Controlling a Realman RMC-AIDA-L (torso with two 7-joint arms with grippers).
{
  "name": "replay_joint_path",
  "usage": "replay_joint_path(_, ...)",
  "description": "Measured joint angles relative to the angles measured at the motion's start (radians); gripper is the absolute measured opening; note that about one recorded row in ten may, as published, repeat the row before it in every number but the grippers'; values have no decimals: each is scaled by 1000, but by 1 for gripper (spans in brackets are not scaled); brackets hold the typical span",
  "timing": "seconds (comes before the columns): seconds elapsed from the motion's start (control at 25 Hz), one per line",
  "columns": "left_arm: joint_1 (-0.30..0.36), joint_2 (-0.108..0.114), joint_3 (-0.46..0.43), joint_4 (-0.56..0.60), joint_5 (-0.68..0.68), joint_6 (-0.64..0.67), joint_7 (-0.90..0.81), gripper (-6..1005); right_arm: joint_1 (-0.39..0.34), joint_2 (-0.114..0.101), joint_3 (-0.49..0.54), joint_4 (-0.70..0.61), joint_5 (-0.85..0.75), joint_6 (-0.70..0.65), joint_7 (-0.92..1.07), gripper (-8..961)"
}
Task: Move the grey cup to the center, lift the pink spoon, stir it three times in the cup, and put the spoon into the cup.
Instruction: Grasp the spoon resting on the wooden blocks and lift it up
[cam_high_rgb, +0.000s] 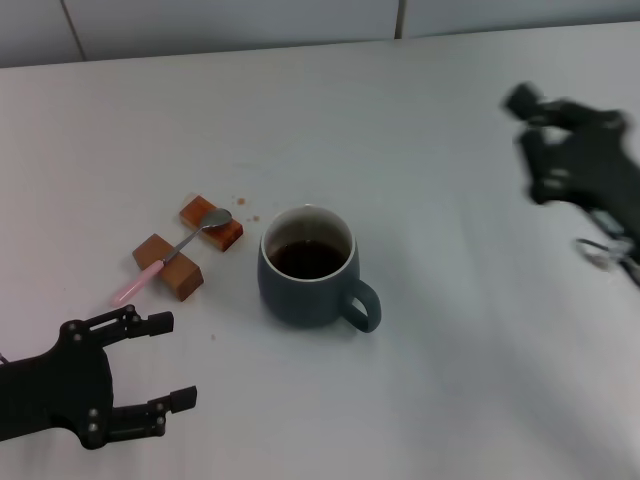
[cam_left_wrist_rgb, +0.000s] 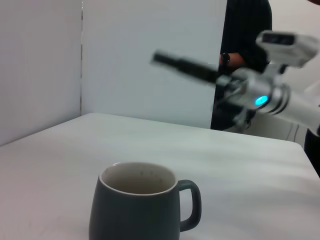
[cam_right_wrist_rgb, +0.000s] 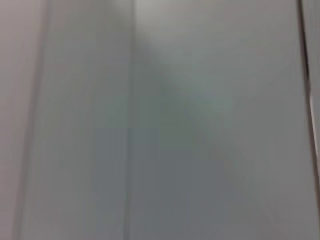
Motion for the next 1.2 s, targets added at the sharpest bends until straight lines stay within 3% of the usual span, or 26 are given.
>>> replay_joint_path(0.04,0,0,0,0,0,0,0,807,-36,-1,-4,-73,-15,-149,79,0)
replay_joint_path(0.16,0,0,0,0,0,1,0,806,-67,-1,-5,-154,-49,-265,164,0)
replay_joint_path(0.24,1,0,0,0,0,1,0,806,-105,-2,-11,-282,-141,-355,249,0)
replay_joint_path(0.32,1,0,0,0,0,1,0,806,-123,-3,-19,-326,-192,-368,264,0)
replay_joint_path(0.64,0,-1,-2,0,-9,-4,0,804,-152,0,-55,-426,-405,-260,311,0)
replay_joint_path(0.84,0,-2,-2,0,-10,-4,0,803,-141,2,-55,-421,-479,-173,312,3)
replay_joint_path(1.2,2,0,-4,0,-11,-7,-7,802,-138,3,-56,-410,-534,-141,316,92)
